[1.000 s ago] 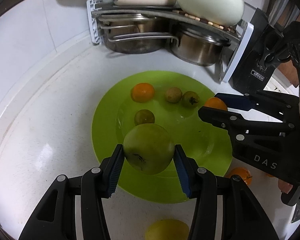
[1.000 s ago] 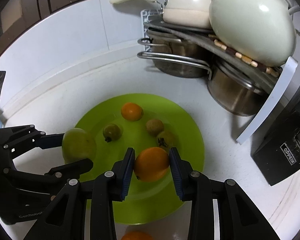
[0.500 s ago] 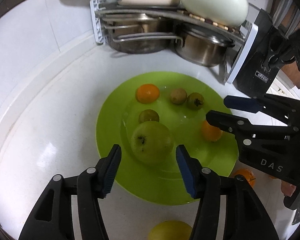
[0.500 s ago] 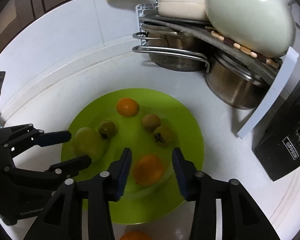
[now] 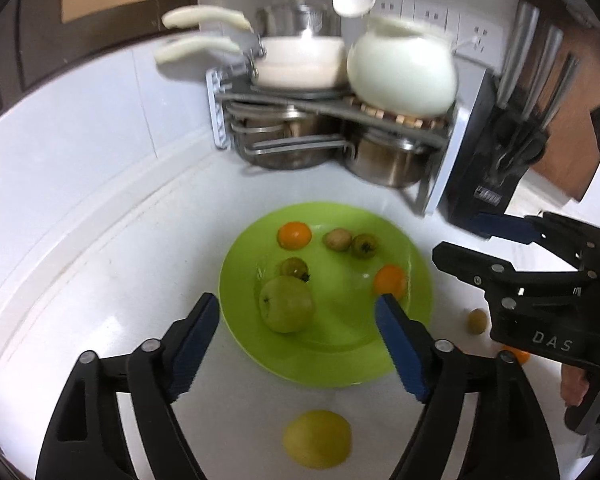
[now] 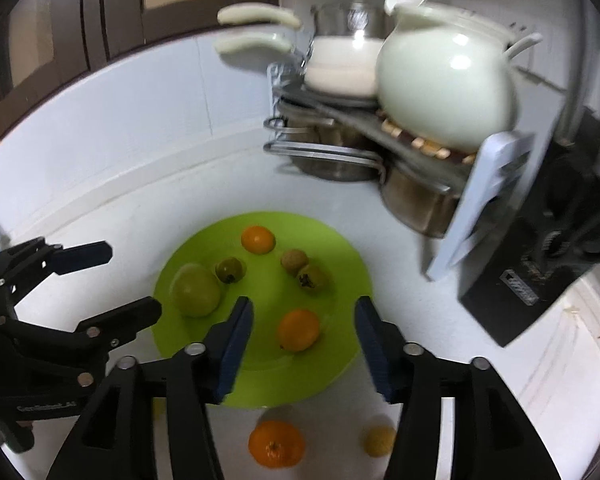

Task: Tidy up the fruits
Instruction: 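Withdraw both open tools from the plate toward the remaining oranges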

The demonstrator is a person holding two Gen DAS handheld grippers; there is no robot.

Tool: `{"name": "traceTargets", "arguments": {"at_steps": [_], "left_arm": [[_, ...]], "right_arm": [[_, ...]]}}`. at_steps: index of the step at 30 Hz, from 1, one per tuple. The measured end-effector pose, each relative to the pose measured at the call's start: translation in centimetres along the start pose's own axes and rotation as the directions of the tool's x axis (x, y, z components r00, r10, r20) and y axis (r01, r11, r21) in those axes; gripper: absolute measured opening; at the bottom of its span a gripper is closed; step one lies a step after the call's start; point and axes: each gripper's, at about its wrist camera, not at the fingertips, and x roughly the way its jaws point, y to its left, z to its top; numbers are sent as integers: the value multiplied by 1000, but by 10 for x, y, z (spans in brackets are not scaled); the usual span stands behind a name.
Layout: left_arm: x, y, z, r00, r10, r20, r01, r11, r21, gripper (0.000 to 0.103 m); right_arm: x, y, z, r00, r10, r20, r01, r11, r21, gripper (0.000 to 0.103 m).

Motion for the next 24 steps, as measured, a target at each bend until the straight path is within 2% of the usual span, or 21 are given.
{"name": "traceTargets", "arguments": {"at_steps": [3,12,24], "left_arm": [[-20,-3,0,999,-3,40,4,1000,-21,88],[-56,-23,-10,993,23,120,-22,1000,-13,99],[-72,-59,-31,988,-9,152,3,999,39,99]], "right_arm": [[-23,-3,-3,998,-29,48,28,999,19,71],[-75,-9,-20,984,-115,136,108,993,57,78],[-110,-23,-62,973,-200,118,190,978,84,80]]}}
